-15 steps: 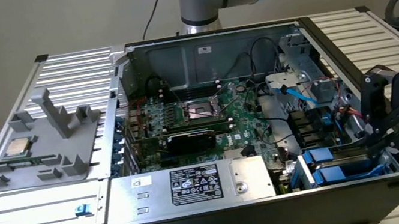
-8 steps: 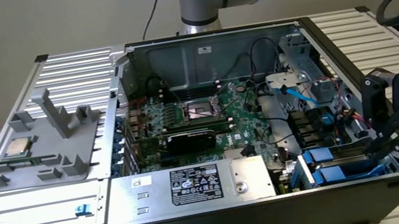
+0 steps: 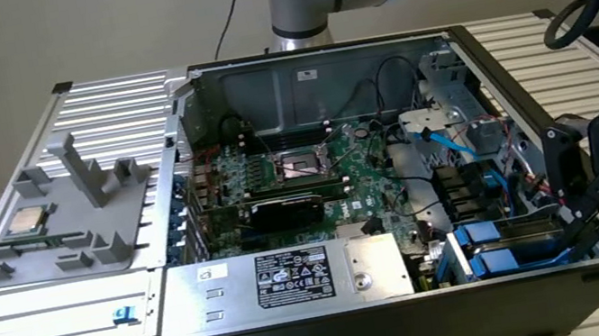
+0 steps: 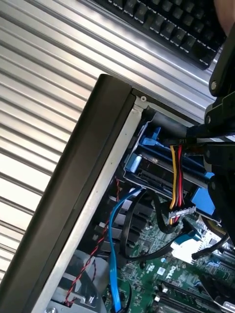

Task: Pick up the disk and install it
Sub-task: 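Insert the first disk wire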

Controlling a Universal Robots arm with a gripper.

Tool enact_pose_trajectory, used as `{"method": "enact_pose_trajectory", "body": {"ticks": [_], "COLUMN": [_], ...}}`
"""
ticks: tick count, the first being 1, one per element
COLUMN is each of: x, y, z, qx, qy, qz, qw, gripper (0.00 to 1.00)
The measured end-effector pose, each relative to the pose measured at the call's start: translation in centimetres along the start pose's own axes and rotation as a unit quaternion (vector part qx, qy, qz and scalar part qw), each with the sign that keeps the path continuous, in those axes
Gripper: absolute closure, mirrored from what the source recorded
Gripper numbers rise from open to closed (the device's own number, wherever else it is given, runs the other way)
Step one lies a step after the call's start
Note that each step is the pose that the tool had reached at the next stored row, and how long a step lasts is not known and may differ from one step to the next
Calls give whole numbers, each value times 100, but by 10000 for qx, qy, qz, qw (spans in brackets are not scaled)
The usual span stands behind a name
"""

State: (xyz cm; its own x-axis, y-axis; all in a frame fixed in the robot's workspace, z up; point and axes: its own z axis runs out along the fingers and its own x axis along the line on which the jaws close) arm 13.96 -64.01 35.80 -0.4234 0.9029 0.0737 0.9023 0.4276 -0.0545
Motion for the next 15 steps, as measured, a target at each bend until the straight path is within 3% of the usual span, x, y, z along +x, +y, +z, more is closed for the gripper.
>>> {"method": "enact_pose_trajectory", "body": {"ticks": [3, 5, 15], "x": [9, 17, 153], "y": [0, 2, 19], "z": [-2, -4, 5], "qx": [13, 43, 46], "qy": [-30, -106, -114], "qz": [10, 18, 19], "qw": [10000, 9999, 9999], "gripper": [84, 84, 84]}}
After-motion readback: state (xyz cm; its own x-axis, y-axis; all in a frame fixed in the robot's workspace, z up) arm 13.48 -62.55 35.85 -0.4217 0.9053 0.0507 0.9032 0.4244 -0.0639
